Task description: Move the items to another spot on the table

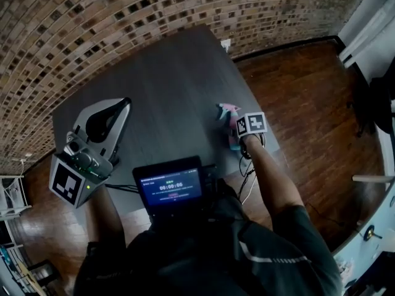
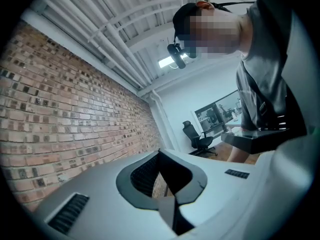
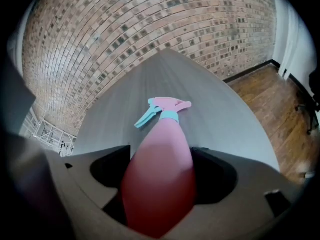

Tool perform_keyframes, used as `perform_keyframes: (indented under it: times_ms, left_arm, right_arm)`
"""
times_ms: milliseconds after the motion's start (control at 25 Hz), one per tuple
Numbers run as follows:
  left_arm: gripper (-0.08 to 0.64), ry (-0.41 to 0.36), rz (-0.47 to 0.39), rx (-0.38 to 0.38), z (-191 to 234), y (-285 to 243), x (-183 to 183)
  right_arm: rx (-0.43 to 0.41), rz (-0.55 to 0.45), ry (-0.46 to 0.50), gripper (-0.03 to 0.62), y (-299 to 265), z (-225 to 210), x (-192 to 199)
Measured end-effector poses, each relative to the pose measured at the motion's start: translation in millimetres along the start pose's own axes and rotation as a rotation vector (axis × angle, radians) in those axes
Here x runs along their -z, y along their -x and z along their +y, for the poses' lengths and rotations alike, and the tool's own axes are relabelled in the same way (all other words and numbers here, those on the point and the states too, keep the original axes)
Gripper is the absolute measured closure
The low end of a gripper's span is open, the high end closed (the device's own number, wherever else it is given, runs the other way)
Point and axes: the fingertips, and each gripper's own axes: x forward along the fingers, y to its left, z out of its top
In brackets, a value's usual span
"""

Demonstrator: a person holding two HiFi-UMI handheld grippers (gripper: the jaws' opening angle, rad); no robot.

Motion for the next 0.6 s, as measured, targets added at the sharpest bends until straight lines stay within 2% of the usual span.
perform_keyframes:
  times_ms: [160,280,440,600]
  left_arm:
    - [0.563,-0.013,0.034,-0.021,11.3,10.3,4.4]
    - [0.563,-0.001,0.045,-0.082,17.3,34.0,3.4]
    - [0.563,-0.002,0.048,-0.13,23.2,88.8,-0.2]
    - [0.563,-0.006,0.07,-0.224,33.1,163.9,-2.4]
  right_arm:
    - [0.0,-0.05,0.021,0.199,12.1,4.1,-14.9]
    - [-0.029,-0.08,0.075,0.199,19.5,31.8,-26.0]
    - [-0.069,-0.17,0.143,0.199,37.8,105.7,-39.2]
    - [-0.12,-0.192,0.263,0.199,36.5,192.4,-43.8]
